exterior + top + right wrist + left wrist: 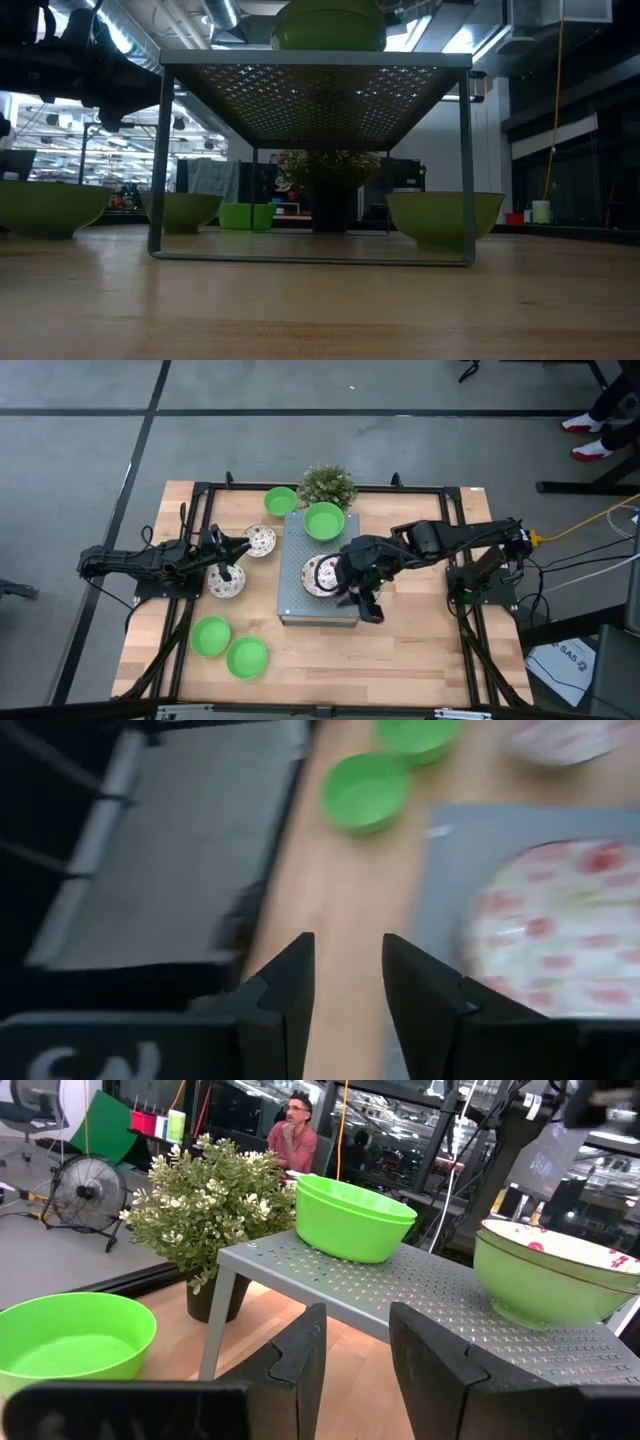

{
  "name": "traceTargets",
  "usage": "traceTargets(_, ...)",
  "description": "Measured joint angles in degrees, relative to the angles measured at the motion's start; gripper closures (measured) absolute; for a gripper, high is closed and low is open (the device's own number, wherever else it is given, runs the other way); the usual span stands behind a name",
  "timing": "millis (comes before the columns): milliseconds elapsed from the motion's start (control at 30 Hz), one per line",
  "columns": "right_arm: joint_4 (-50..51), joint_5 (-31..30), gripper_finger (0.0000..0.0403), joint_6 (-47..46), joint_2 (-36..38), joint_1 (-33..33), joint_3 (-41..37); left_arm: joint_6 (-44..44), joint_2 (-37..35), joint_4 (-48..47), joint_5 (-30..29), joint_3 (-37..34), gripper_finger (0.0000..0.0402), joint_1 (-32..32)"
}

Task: Pick & Place Mini bowls
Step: Stack the red patterned bowl on the red patterned bowl on the shelf

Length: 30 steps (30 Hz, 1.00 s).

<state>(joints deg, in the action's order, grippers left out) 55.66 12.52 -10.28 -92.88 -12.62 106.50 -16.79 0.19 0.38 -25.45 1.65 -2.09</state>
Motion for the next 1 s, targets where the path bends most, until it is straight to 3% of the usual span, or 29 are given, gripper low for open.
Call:
traceTargets(100, 0.4, 4.6, 0.0283, -3.0, 0.0, -1.2, 0.0, 0.0, 0.0, 0.0, 0.0, 0.0, 0.0295, 0.0)
traceTargets(233, 3.7, 3.0, 0.0283, -3.2, 0.8, -5.0, 0.0, 0.0, 0.0, 0.0, 0.0, 0.0, 0.0295, 0.0)
traceTargets(400, 12.1, -2.9, 0.0283, -3.6, 2.5, -10.8, 0.0, 0.0, 0.0, 0.0, 0.0, 0.0, 0.0295, 0.0)
traceTargets(667, 16.3, -12.0, 0.0283, -13.0, 2.6, -19.3, 0.0, 0.0, 0.0, 0.0, 0.0, 0.0, 0.0295, 0.0)
traceTargets(867, 20.5, -20.9, 0.0283, -22.0, 2.6, -25.8, 0.0, 0.0, 0.0, 0.0, 0.0, 0.0, 0.0295, 0.0)
traceTargets(1000, 23.3, -30.5, 0.0283, -26.5, 2.6, -29.5, 0.0, 0.0, 0.0, 0.0, 0.0, 0.0, 0.0295, 0.0)
